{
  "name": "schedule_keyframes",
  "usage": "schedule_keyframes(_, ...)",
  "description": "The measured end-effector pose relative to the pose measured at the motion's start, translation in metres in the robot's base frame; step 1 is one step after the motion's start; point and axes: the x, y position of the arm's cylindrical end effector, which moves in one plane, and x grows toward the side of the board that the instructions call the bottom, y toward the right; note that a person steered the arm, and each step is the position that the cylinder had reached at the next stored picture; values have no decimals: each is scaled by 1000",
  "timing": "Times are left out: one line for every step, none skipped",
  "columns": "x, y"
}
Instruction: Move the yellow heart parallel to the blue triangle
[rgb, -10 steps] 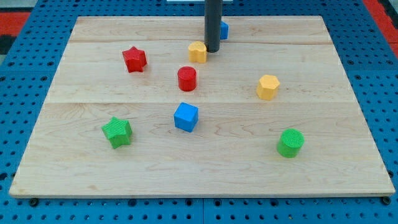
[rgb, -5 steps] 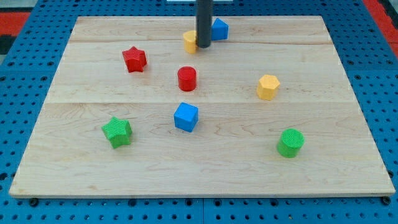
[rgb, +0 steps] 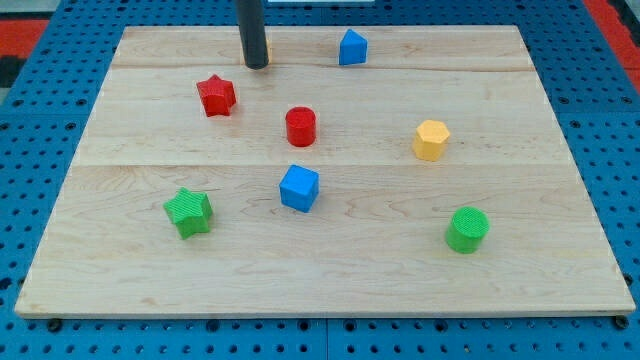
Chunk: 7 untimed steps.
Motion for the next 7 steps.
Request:
schedule_keyframes(-14,-53)
schedule_keyframes(-38,-85)
schedule_keyframes(-22,-48)
schedule_keyframes(1,-34)
schedule_keyframes(-1,-21)
schedule_keyframes(-14,-50)
schedule_keyframes(-22,-20)
